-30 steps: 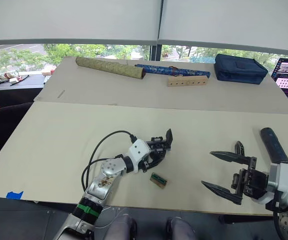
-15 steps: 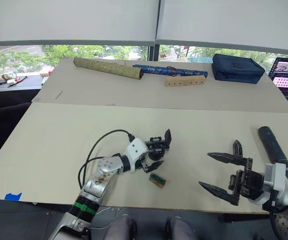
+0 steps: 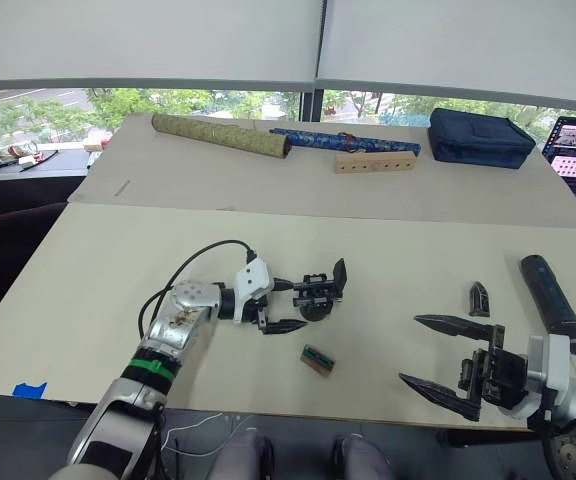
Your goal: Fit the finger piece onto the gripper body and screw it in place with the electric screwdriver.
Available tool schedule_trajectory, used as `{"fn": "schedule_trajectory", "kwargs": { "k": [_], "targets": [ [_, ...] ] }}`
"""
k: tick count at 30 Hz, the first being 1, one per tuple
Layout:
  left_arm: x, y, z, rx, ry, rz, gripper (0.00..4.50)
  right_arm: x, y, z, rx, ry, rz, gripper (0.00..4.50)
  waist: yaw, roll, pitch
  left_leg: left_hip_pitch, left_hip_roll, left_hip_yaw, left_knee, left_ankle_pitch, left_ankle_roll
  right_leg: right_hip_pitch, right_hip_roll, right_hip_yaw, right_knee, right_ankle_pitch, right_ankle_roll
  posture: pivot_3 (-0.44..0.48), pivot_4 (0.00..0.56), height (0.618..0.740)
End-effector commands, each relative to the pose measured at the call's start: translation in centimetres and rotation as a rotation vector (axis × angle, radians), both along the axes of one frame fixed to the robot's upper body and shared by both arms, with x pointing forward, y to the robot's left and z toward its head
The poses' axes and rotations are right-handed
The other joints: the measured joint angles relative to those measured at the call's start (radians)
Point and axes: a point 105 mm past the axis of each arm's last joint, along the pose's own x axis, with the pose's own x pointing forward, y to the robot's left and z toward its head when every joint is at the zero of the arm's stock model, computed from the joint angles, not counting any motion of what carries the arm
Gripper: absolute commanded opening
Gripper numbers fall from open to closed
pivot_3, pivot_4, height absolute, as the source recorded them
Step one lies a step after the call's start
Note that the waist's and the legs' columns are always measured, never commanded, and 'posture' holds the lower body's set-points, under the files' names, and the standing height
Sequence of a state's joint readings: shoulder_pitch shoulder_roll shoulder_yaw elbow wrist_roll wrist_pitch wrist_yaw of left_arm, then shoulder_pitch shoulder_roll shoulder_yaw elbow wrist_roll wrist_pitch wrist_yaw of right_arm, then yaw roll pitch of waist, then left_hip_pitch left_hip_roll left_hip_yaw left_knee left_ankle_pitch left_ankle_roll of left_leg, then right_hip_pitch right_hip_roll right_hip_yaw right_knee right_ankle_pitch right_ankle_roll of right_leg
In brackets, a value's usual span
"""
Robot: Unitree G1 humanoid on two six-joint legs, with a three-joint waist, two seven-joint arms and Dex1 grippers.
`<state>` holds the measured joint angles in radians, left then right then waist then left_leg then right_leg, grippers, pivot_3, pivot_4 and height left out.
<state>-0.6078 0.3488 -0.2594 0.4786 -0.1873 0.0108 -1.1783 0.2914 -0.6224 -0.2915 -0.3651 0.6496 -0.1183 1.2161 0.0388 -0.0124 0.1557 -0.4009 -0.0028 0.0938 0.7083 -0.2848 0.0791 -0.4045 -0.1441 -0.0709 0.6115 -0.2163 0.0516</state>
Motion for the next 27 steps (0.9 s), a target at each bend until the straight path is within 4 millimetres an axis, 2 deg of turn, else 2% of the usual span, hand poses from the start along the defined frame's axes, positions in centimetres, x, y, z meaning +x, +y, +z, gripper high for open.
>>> {"fn": "schedule_trajectory", "kwargs": {
  "k": [1, 5, 9, 12, 14, 15, 19, 23, 27],
  "targets": [
    [-0.1, -1.1, 0.4, -0.016, -0.034, -0.074, 4.47, -0.2, -0.1, 1.1, -0.011, -0.05, -0.001, 4.5, -0.001, 0.0, 0.0, -0.001, 0.0, 0.0, 0.001, 0.0, 0.0, 0.0, 0.0, 0.0, 0.0, 0.0, 0.0, 0.0, 0.15, 0.734],
    [-0.4, -2.1, -0.2, -0.002, -0.04, -0.133, 4.47, -0.7, -0.4, 0.7, -0.021, -0.043, -0.018, 4.5, -0.001, 0.0, 0.0, -0.002, 0.0, 0.0, 0.004, -0.001, 0.002, 0.0, 0.001, 0.0, 0.0, 0.0, 0.001, 0.0, 0.15, 0.734],
    [0.6, -2.5, -0.5, -0.008, -0.06, -0.073, 4.47, -1.0, -0.5, 0.6, -0.026, -0.041, -0.028, 4.5, 0.001, 0.0, 0.0, -0.003, 0.0, 0.0, 0.005, -0.003, 0.006, 0.0, 0.001, 0.0, 0.0, 0.0, 0.001, 0.0, 0.15, 0.734],
    [1.1, -2.5, -0.3, -0.031, -0.078, -0.035, 3.57, -1.0, -0.6, 0.5, -0.029, -0.043, -0.031, 4.5, 0.0, 0.0, 0.0, -0.003, 0.0, -0.001, 0.006, -0.006, 0.011, 0.0, 0.0, 0.0, 0.0, 0.001, 0.003, 0.0, 0.15, 0.734],
    [0.8, -2.3, -0.4, -0.033, -0.082, -0.038, 2.62, -1.0, -0.6, 0.5, -0.033, -0.041, -0.031, 4.5, -0.001, 0.0, 0.0, -0.003, 0.0, -0.001, 0.006, -0.006, 0.011, 0.0, -0.001, 0.0, 0.001, 0.001, 0.003, 0.0, 0.15, 0.734],
    [0.7, -2.2, -0.4, -0.038, -0.082, -0.033, 2.31, -1.0, -0.7, 0.4, -0.034, -0.04, -0.03, 4.5, -0.001, 0.0, 0.0, -0.003, 0.0, 0.0, 0.006, -0.006, 0.011, 0.0, -0.001, 0.0, 0.001, 0.001, 0.003, 0.0, 0.15, 0.734],
    [0.2, -2.1, 1.0, -0.116, -0.121, 0.038, 2.34, -0.6, -0.8, 0.5, -0.038, -0.045, -0.029, 4.5, -0.008, 0.0, 0.0, -0.003, 0.001, 0.0, 0.006, -0.004, 0.006, -0.001, -0.001, 0.0, 0.0, 0.001, 0.003, 0.0, 0.15, 0.734],
    [0.2, -1.7, 2.8, -0.231, -0.086, 0.259, 2.34, -0.6, -0.8, 0.4, -0.042, -0.045, -0.022, 4.5, -0.012, 0.0, 0.0, -0.004, 0.001, -0.001, 0.006, -0.003, 0.005, -0.001, -0.002, 0.001, 0.0, 0.001, 0.003, 0.0, 0.15, 0.734],
    [-0.8, -1.7, 2.7, -0.252, -0.089, 0.458, 2.34, -0.7, -0.9, 0.4, -0.045, -0.041, -0.012, 4.5, -0.008, 0.0, 0.0, -0.005, 0.001, -0.001, 0.006, -0.003, 0.005, -0.001, -0.003, 0.001, -0.001, 0.001, 0.003, 0.0, 0.15, 0.734]
  ]
}}
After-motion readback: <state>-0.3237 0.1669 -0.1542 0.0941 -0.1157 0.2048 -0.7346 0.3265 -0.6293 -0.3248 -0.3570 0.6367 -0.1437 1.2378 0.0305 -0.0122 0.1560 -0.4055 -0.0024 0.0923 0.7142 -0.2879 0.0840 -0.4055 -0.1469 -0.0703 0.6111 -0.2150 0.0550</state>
